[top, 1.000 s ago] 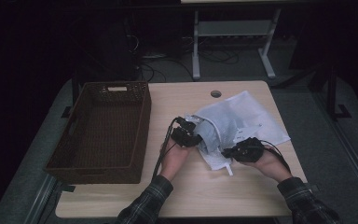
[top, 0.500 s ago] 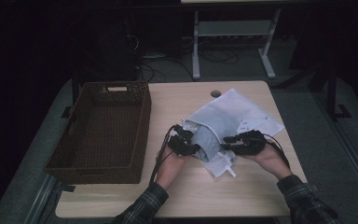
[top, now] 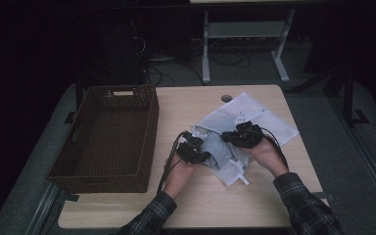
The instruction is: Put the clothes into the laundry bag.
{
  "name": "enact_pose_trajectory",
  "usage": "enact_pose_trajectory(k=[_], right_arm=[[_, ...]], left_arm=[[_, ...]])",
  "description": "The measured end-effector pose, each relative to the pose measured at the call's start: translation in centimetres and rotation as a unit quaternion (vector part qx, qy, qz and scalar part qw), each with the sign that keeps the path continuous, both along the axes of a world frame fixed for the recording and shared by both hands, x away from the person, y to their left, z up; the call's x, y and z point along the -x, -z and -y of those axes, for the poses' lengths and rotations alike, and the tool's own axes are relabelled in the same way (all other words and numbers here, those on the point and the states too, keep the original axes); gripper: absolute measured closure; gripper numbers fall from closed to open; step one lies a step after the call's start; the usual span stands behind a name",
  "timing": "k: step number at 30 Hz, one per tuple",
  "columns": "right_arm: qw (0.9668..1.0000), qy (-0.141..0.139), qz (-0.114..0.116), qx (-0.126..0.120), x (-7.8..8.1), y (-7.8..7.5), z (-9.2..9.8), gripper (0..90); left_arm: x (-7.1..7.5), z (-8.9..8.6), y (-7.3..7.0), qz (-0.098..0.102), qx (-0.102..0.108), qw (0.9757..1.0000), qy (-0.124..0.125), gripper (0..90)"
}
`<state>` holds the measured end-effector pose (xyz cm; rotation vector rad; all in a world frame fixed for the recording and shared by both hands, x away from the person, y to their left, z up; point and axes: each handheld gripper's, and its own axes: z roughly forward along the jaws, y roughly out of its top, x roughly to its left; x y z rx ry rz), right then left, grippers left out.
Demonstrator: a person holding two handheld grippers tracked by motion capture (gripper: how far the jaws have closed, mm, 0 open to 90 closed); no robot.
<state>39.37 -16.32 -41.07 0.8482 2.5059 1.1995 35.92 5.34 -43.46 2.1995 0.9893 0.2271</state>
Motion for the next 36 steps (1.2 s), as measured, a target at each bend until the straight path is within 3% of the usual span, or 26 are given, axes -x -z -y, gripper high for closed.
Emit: enact_pose_trajectory(k=[3, 9, 16, 20, 23, 26, 29, 32, 36], right_arm=[[1.0000, 0.000, 0.001, -0.005, 0.1, -0.2, 0.0, 87.1], [0.9988, -0.038, 0.009, -0.028, 1.4, -1.5, -0.7, 87.8], [0.9953, -0.067, 0.014, -0.069, 2.7, -3.2, -0.7, 87.9], [0.9958, -0.067, 0.006, -0.062, 2.7, -2.7, -0.7, 87.9], [0.9962, -0.063, 0.000, -0.059, 2.5, -2.1, -0.5, 87.9], [0.9964, -0.060, -0.004, -0.060, 2.4, -2.0, -0.1, 87.8], [0.9966, -0.058, -0.005, -0.057, 2.5, -1.9, 0.2, 87.8], [0.9969, -0.055, -0.006, -0.056, 2.4, -1.8, 0.5, 87.8], [0.9973, -0.052, -0.008, -0.052, 2.5, -1.7, 1.0, 87.8]], left_arm=[[0.0, 0.1, -0.1, 0.001, 0.000, 1.0000, 0.000, 73.3], [0.0, 0.6, -0.4, 0.011, 0.007, 0.9999, -0.008, 73.4], [-0.8, 0.8, -0.7, 0.018, 0.040, 0.9985, -0.033, 72.7], [-1.4, 1.2, 0.3, 0.003, 0.056, 0.9980, -0.030, 70.2], [-1.9, 1.4, 1.2, -0.014, 0.066, 0.9975, -0.020, 62.7], [-1.9, 1.3, 1.7, -0.019, 0.054, 0.9984, -0.004, 45.7], [-1.6, 0.3, 1.0, -0.014, 0.044, 0.9989, 0.011, 33.0], [-1.0, -1.3, -0.4, 0.003, 0.036, 0.9991, 0.021, 27.9], [-0.7, -3.5, -1.7, 0.030, 0.020, 0.9993, 0.013, 29.6]])
